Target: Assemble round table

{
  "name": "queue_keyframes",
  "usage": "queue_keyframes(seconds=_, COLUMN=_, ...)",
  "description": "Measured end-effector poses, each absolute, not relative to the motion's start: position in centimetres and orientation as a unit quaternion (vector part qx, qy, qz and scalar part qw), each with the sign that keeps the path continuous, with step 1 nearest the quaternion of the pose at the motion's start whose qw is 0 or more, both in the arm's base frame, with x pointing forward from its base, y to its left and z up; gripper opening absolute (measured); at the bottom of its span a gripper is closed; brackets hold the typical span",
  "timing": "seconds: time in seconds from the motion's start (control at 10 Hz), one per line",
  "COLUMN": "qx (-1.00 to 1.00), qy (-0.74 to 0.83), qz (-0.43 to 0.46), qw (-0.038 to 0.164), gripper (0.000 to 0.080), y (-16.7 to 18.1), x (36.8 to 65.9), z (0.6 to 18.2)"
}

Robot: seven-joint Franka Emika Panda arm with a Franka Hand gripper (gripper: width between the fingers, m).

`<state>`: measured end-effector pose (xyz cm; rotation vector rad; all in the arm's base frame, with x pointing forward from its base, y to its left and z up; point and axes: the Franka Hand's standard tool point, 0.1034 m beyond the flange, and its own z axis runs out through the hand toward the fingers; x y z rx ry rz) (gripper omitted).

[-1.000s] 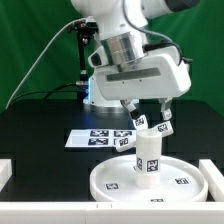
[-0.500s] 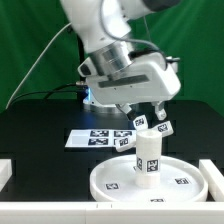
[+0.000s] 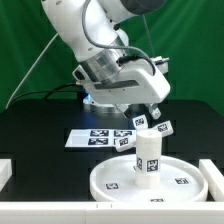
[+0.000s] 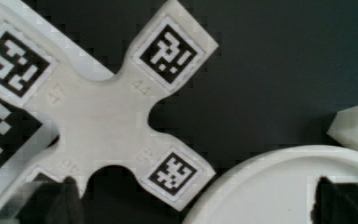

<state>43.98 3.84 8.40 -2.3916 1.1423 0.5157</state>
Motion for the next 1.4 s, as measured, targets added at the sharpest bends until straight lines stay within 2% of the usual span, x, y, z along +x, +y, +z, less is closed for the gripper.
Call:
queue_keyframes(seconds=0.3, qx=-0.892, qy=0.345, qz=0.210, qw=0.203, gripper=0.0649, y=4.5, x=44.8, z=6.8)
queue_keyframes(seconds=0.6, qx=-0.892, qy=0.347, qz=0.207, qw=0.202, gripper=0.0649, y=4.2, x=44.8, z=6.8)
queue_keyframes(seconds=0.8, qx=-0.877, qy=0.339, qz=0.265, qw=0.214, gripper=0.0649, y=3.0, x=42.6, z=7.0)
queue_keyframes(seconds=0.9, qx=-0.868, qy=0.328, qz=0.318, qw=0.192, gripper=0.0649, y=2.1, x=41.4, z=6.9)
queue_keyframes(seconds=1.1, qx=-0.859, qy=0.337, qz=0.344, qw=0.174, gripper=0.0649, y=2.6, x=40.2, z=5.5)
queue_keyframes(seconds=1.4, qx=-0.860, qy=0.342, qz=0.338, qw=0.172, gripper=0.0649, y=2.6, x=40.5, z=5.4)
